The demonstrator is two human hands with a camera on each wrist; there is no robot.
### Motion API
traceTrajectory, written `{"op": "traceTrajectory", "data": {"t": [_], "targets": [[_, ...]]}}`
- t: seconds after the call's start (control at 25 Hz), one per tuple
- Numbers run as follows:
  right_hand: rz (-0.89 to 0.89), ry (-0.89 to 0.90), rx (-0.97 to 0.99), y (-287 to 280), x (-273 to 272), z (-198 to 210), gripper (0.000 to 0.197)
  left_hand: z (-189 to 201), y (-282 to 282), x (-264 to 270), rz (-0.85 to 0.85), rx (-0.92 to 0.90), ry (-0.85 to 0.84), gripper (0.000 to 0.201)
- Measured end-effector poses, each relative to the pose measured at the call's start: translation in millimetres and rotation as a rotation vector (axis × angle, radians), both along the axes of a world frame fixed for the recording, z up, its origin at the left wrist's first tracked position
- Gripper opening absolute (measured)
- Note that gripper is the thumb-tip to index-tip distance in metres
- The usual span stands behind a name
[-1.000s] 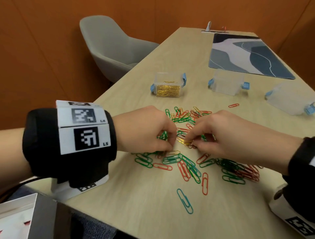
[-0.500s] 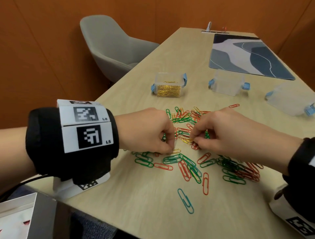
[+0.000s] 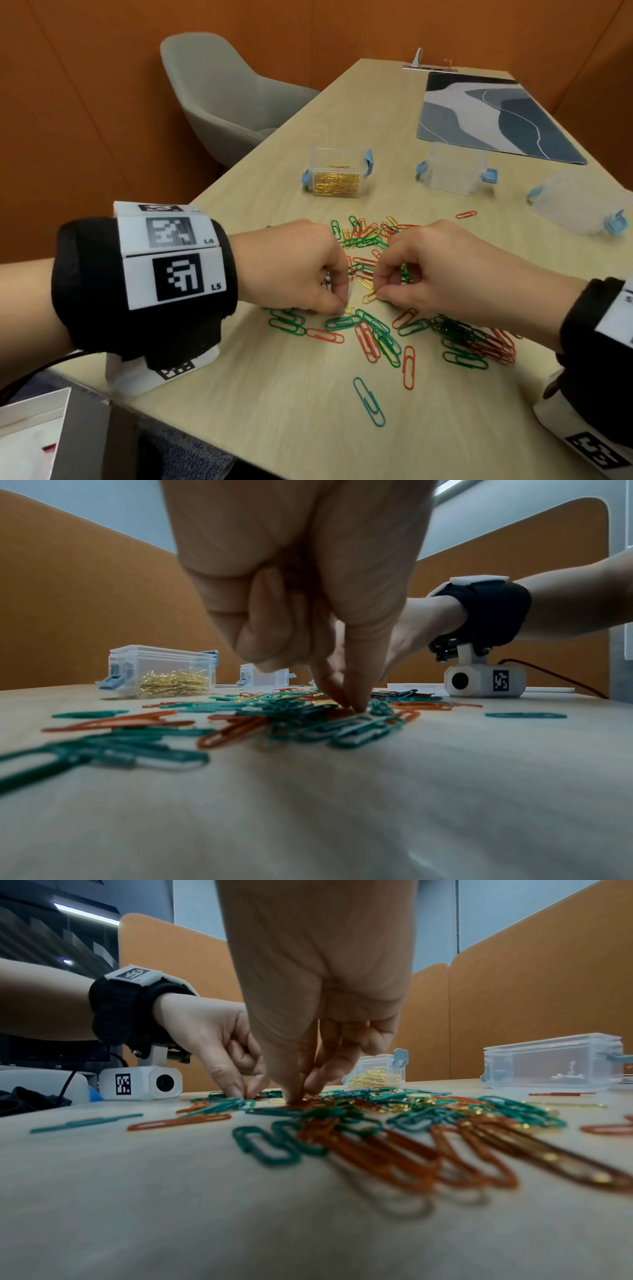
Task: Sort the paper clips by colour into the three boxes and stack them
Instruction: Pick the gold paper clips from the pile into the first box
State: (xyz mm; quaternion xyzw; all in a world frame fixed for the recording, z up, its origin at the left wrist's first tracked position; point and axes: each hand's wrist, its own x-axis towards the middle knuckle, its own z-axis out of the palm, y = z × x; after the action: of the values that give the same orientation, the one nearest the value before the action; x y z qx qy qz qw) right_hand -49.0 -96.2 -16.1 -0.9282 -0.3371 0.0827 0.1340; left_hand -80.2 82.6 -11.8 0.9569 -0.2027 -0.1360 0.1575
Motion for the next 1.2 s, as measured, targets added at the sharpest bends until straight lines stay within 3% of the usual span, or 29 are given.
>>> {"op": "traceTrajectory", "data": {"t": [0.24, 0.44, 0.6, 0.76, 1.0, 1.2], "targets": [[0.001, 0.005, 0.004, -0.1, -1.4, 0.1, 0.014, 1.6, -3.0, -4.5, -0.012, 0.039, 0.050, 0.007], [0.012, 0.026, -0.007, 0.7, 0.4, -2.3, 0.003, 5.7, -2.9, -3.5, 0.080, -0.013, 0.034, 0.026], [0.025, 0.018, -0.005, 0.4, -0.4, -0.8, 0.006, 5.8, -3.1, -1.2, 0.101, -0.073, 0.019, 0.037], [0.067, 0.007, -0.015, 3.4, 0.3, -0.4, 0.018, 6.2, -2.4, -0.5, 0.097, -0.177, 0.052, 0.034], [0.047, 0.041, -0.031, 12.2, -2.2, 0.1, 0.004, 7.6, -1.9, -3.0, 0.152, -0.377, 0.151, 0.021], [0.034, 0.140, -0.081, 9.2, -7.3, 0.7, 0.009, 11.6, 2.8, -3.1, 0.201, -0.526, 0.277, 0.035]]}}
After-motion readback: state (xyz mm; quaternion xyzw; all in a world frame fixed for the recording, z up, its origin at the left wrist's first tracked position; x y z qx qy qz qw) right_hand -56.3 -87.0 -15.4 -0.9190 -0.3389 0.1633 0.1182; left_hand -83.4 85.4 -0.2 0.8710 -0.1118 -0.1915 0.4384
